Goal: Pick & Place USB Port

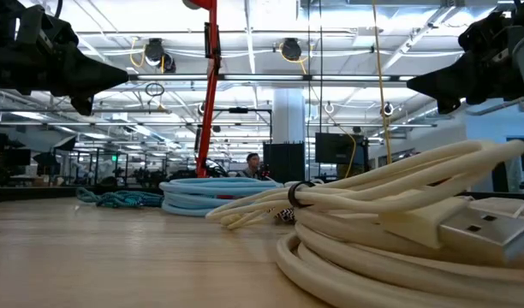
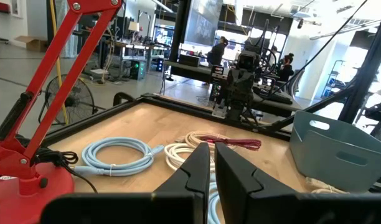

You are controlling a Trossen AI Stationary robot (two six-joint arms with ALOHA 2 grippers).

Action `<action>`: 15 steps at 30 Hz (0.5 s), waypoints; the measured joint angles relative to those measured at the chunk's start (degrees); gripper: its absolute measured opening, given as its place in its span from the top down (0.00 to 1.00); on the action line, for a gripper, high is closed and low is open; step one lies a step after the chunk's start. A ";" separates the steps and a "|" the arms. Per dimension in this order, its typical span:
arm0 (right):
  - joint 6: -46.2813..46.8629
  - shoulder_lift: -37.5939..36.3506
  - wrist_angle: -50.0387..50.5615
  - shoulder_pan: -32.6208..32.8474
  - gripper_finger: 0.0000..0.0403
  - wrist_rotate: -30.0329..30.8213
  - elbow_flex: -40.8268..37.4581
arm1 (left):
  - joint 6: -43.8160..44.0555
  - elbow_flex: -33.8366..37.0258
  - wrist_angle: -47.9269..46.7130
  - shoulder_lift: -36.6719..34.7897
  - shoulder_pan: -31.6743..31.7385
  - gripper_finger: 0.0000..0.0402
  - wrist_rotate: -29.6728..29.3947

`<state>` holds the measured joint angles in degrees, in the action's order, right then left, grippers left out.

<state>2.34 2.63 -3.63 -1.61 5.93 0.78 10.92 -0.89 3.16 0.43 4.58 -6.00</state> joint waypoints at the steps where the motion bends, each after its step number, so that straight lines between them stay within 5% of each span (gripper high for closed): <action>1: 0.00 0.02 0.02 -0.01 1.00 0.00 0.00 | 0.00 0.02 0.00 0.00 0.00 0.94 0.00; 9: -0.33 0.02 0.01 -0.01 1.00 0.02 0.02 | 0.00 0.00 0.00 0.00 0.00 0.94 -0.02; 15: -21.46 0.00 -1.59 0.00 1.00 0.04 0.00 | 0.00 0.00 0.00 0.00 0.00 0.94 0.00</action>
<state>-19.12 2.63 -5.23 -1.61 5.98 0.78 10.92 -0.89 3.16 0.43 4.58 -6.00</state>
